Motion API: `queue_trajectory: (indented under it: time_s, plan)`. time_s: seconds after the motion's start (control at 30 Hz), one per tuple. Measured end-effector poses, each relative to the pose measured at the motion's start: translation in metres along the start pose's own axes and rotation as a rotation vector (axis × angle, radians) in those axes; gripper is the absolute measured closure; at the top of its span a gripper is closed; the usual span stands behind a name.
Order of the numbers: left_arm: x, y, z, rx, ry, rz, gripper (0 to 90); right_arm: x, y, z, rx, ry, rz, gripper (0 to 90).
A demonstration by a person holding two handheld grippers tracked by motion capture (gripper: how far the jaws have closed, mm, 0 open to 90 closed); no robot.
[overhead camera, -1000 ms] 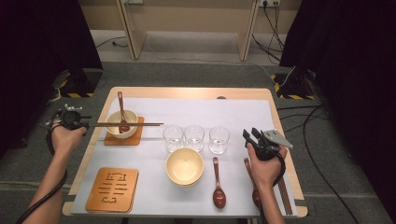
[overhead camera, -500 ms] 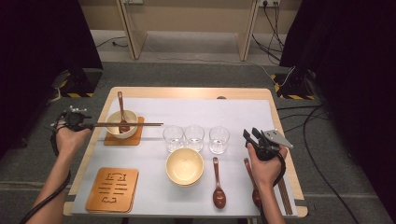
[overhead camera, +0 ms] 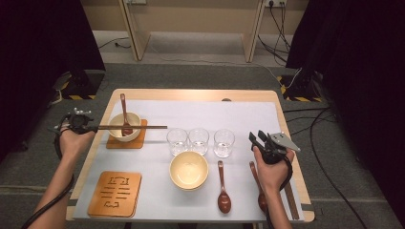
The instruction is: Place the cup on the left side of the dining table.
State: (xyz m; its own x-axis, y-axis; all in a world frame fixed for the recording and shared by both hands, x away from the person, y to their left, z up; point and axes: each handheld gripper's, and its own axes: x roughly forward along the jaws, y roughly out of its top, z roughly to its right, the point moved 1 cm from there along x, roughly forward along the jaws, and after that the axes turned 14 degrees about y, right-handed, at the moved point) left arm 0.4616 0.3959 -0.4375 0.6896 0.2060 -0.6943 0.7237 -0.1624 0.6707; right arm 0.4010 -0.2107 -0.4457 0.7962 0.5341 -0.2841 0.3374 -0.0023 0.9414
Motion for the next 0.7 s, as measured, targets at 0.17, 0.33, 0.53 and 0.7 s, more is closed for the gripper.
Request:
queue_trajectory:
  time_s: [0.17,0.33,0.53,0.7]
  plan:
    - [-0.002,-0.001,-0.003,-0.026,0.008,0.008,84.9,0.000,0.000,0.000,-0.002,-0.002,0.000,60.2]
    - [-0.006,0.000,-0.007,-0.043,0.026,0.026,76.6,0.000,0.000,0.000,-0.002,-0.003,-0.005,60.2]
    - [-0.015,0.003,-0.007,-0.074,0.037,0.057,67.0,0.000,0.001,-0.001,-0.004,-0.006,-0.009,60.2]
    - [-0.021,0.005,-0.003,-0.090,0.025,0.082,61.1,0.000,0.001,-0.001,-0.007,-0.006,-0.015,60.2]
